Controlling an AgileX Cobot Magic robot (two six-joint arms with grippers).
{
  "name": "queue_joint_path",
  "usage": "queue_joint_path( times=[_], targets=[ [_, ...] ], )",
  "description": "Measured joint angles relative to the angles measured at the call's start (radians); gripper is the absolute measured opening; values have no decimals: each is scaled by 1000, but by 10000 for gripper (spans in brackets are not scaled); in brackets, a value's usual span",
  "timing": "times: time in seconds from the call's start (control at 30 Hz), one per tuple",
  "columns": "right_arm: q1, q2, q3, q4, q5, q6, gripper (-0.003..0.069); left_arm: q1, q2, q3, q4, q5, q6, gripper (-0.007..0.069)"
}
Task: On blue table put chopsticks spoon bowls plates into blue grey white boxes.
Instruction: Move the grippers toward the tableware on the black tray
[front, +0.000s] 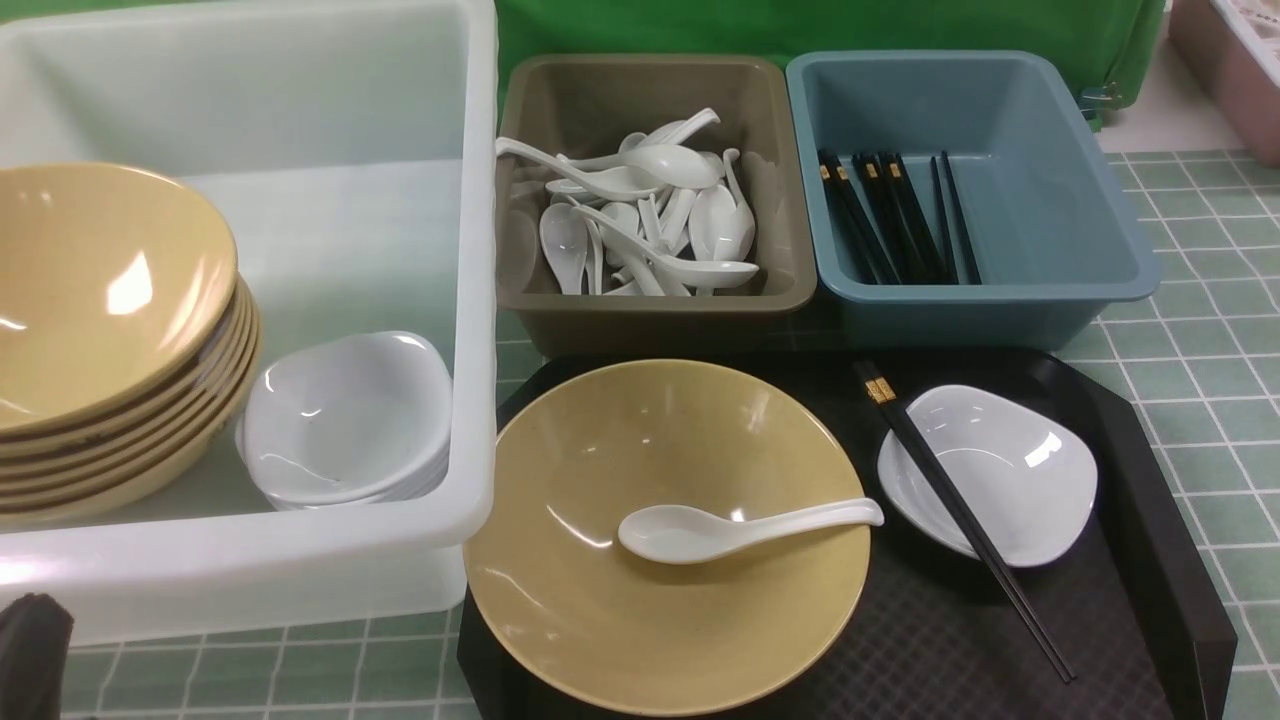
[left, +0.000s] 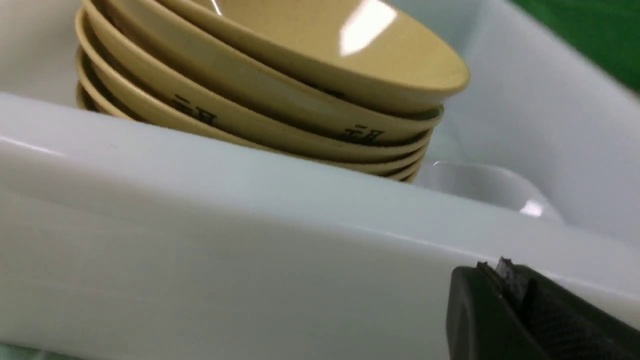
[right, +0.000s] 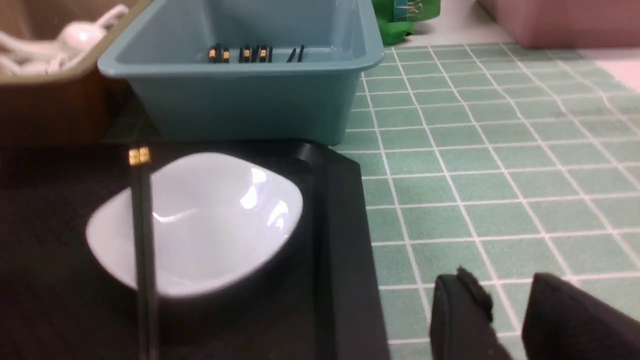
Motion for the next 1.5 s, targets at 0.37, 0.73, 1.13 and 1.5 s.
queue_joint_path(
  times=[0.37,0.73,1.13,1.5],
  targets=[
    [0,0,0,187,0,765,238,0,0,0,-631,-31,-250,1],
    [8,0,0,166,-3,736,238,-3,0,-42,-677,-4,-182,1],
    [223,365,-527,196,241,-125,36,-5,362,-667,-257,573,430,1],
    [302,1044,-1019,182,769,-487,36,-314,852,-1020,126,913,445,1]
  ],
)
